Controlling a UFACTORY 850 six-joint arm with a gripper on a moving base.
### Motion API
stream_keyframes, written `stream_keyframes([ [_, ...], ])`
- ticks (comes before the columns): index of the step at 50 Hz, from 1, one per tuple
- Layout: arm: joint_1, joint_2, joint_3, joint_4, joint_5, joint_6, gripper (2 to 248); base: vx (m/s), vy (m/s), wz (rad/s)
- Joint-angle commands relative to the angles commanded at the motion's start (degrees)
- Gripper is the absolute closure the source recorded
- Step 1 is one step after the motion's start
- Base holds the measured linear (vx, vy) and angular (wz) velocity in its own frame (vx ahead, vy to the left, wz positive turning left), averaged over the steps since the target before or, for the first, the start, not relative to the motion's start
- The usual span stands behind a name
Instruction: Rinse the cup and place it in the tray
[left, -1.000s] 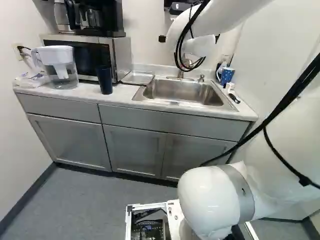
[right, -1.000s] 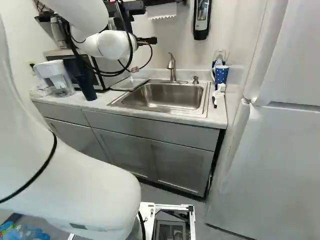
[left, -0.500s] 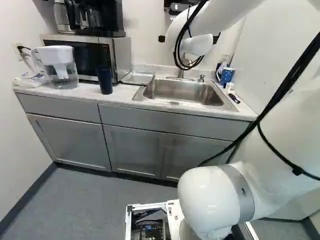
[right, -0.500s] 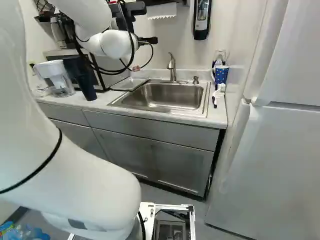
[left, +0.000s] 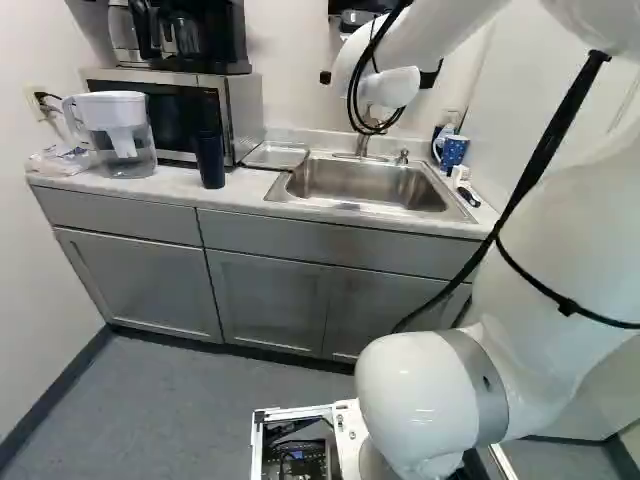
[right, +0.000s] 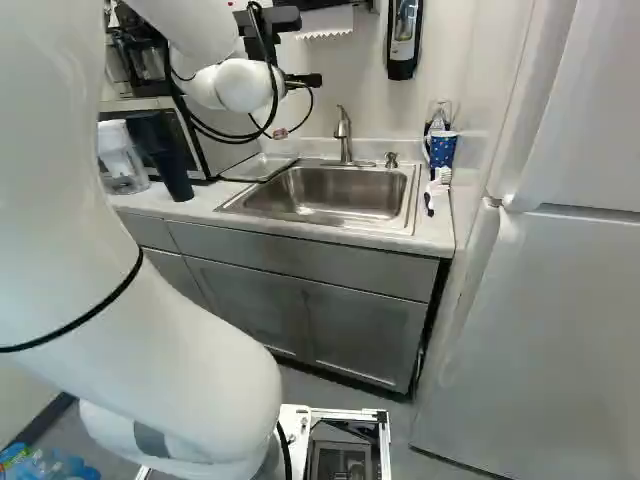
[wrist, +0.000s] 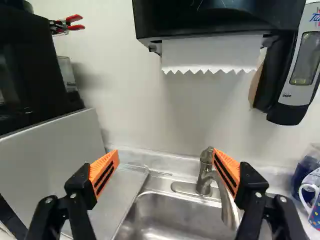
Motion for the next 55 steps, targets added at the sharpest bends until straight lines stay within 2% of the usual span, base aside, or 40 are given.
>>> stream_keyframes([
  [28, -1.3, -6.4, -6.4, 0.1, -4.6, 0.0, 3, 0.000, 0.000, 0.000],
  [55, -2.4, -12.5, -12.7, 1.1, -11.1, 0.0, 3, 0.000, 0.000, 0.000],
])
